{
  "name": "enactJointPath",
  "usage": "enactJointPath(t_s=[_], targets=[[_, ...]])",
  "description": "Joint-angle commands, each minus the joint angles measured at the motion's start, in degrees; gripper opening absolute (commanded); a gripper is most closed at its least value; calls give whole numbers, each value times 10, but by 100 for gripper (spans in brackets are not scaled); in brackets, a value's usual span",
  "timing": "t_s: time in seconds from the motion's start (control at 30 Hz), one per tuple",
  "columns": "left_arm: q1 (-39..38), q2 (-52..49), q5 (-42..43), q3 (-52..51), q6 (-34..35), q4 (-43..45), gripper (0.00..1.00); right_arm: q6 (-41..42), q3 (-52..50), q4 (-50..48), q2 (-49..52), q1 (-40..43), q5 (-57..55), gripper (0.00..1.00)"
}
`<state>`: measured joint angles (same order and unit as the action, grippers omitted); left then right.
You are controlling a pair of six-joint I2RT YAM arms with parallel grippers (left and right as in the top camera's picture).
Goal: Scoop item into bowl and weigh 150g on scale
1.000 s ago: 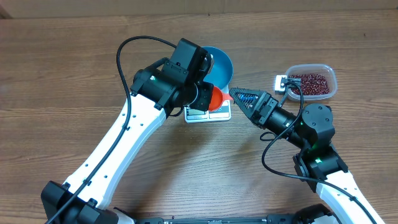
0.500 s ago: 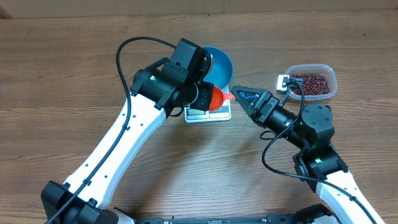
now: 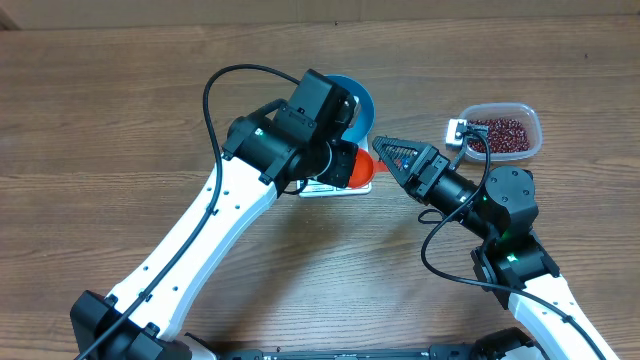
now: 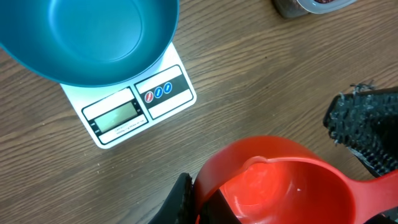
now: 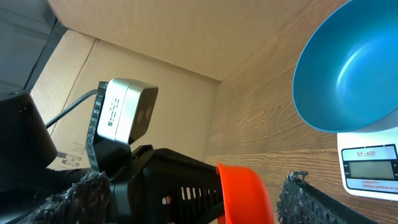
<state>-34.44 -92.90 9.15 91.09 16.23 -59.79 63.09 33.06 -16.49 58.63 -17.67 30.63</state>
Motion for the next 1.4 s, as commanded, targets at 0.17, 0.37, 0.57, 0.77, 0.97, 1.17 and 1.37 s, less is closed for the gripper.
enactJointPath(t_s=[0.17,0.37,0.57,0.77,0.97,1.17,1.37], targets=[[-2,-4,-8,9,5,1,4,-1,14,-1,0,-3,-6,72],[-2,-4,-8,9,5,2,4,-1,14,3,0,-3,-6,57],[-1,-4,-8,9,5,5,4,-1,14,8,0,-3,-6,47],[-1,-4,-8,9,5,10,4,-2,14,19,0,-3,-6,41],[-1,-5,-34,9,5,11,4,-3,14,20,0,-3,-3,40],[-1,-5,-64,9,5,11,4,-3,14,20,0,-3,3,39],[-1,-5,-94,9,5,11,4,-3,14,20,0,-3,12,36]])
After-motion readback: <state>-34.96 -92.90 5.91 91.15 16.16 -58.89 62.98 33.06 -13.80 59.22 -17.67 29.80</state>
